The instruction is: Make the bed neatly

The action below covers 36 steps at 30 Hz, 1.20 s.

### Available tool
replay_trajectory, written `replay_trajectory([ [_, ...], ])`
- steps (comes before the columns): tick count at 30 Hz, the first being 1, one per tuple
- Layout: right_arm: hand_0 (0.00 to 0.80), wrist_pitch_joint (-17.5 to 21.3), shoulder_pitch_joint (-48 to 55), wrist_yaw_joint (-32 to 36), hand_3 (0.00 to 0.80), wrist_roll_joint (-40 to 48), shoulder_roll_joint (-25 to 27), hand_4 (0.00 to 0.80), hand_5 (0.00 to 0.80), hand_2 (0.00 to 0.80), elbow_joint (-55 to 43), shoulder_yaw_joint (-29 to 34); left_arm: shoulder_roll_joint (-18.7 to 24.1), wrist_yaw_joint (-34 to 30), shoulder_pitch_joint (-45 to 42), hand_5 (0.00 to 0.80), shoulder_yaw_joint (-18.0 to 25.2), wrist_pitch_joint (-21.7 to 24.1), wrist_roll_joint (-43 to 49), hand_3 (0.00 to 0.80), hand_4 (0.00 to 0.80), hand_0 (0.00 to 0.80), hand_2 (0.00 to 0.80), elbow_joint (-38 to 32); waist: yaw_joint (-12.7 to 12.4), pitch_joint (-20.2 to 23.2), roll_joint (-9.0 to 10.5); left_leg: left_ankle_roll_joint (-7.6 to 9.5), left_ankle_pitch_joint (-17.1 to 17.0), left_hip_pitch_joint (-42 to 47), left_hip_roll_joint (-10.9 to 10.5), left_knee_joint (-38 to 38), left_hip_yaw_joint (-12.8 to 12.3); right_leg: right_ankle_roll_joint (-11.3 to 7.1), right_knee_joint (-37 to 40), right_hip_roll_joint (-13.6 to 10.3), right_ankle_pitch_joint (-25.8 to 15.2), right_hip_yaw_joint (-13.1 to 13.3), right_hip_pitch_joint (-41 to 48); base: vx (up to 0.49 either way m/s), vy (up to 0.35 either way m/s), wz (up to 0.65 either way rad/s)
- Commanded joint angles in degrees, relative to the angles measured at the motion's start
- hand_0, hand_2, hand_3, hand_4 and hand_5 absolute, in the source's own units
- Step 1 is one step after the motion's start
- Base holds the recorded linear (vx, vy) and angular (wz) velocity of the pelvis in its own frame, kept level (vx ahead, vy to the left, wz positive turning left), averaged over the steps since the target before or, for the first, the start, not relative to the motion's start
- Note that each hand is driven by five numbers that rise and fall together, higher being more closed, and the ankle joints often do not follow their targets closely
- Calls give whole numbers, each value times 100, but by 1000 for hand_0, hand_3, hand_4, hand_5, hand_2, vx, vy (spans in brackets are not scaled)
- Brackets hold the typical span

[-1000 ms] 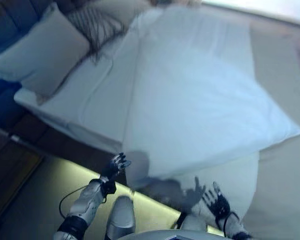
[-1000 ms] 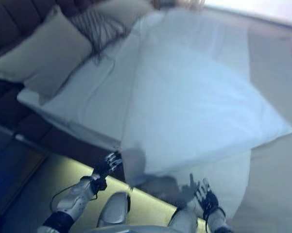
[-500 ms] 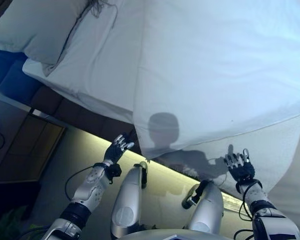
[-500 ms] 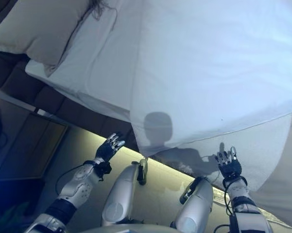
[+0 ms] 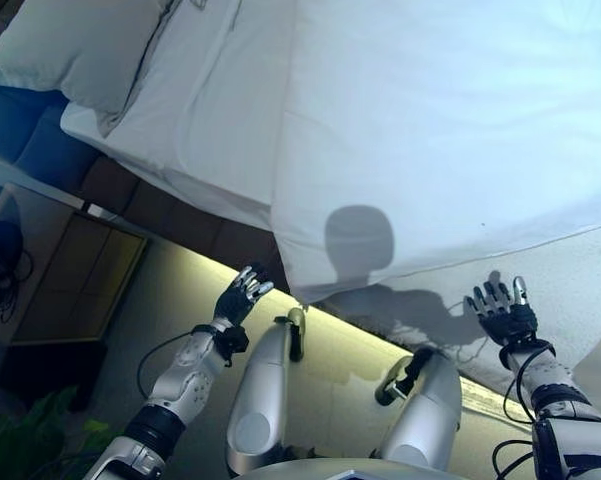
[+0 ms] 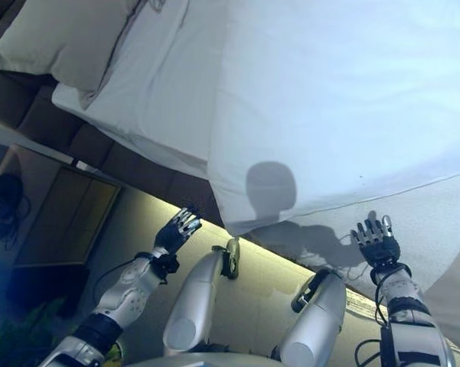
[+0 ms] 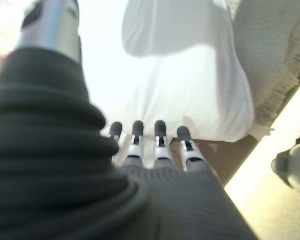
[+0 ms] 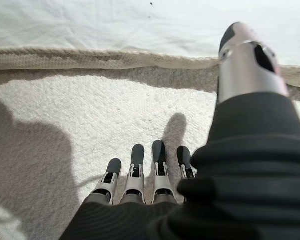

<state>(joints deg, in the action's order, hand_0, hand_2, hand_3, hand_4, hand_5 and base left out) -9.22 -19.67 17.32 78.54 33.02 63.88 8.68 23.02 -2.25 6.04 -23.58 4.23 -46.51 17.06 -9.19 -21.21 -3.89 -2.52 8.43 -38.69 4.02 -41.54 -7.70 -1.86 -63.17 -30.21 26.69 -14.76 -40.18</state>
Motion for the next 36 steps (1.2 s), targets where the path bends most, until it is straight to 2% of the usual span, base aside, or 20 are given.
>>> replay_trajectory([
  [1, 0, 117, -599, 156, 0, 65, 355, 0, 0, 0, 92, 285, 22, -58, -25, 0, -70, 262, -159, 0, 0, 0, 0, -156, -166, 191, -42, 93, 521, 223, 285, -291, 118, -796, 1617, -11, -2446, 527, -262, 48, -38, 0],
  [5, 0, 134, -634, -181, 0, 215, 238, 0, 0, 0, 23, 296, 46, -6, -6, 0, -114, 299, -156, 0, 0, 0, 0, -88, -175, 221, 21, 73, 551, 344, 311, -239, 124, -827, 1619, -6, -2440, 504, -183, 39, -37, 1],
  [10, 0, 371, -543, -561, 0, 209, 117, 0, 0, 0, 180, 280, -6, 91, 92, 0, -158, 288, -115, 0, 0, 0, 0, -55, -163, 215, 43, 52, 555, 456, 376, -164, 119, -866, 1683, 39, -2455, 513, -111, 1, -11, 3],
  [16, 0, 429, -643, -263, 0, 242, 243, 0, 0, 0, 277, 268, 18, 154, 263, 0, -151, 208, -120, 0, 0, 0, 0, -37, -198, 201, 102, -2, 523, 557, 444, -11, 109, -937, 1880, 83, -2525, 421, 8, -33, -20, 4],
  [22, 0, 286, -778, -110, 0, 487, 411, 0, 0, 0, 179, 368, 140, 105, 289, 0, -115, 167, -168, 0, 0, 0, 0, 43, -269, 268, 196, 6, 484, 765, 428, 150, 118, -976, 1979, 65, -2556, 345, 212, 39, -18, -1],
  [28, 0, 25, -1185, -231, 0, 431, 608, 0, 0, 0, 356, 268, 142, 51, 374, 0, -180, 300, -286, 0, 0, 0, 0, 303, -340, 263, 150, 33, 467, 708, 369, 119, 177, -961, 1864, 62, -2533, 349, 134, 8, 14, -2],
  [36, 0, -21, -1343, -309, 0, 588, 553, 0, 0, 0, 474, 144, 28, 105, 441, 0, -297, 494, -337, 0, 0, 0, 0, 513, -336, 212, 68, 29, 429, 516, 349, 36, 220, -909, 1723, 79, -2501, 418, -48, -4, 4, 0],
])
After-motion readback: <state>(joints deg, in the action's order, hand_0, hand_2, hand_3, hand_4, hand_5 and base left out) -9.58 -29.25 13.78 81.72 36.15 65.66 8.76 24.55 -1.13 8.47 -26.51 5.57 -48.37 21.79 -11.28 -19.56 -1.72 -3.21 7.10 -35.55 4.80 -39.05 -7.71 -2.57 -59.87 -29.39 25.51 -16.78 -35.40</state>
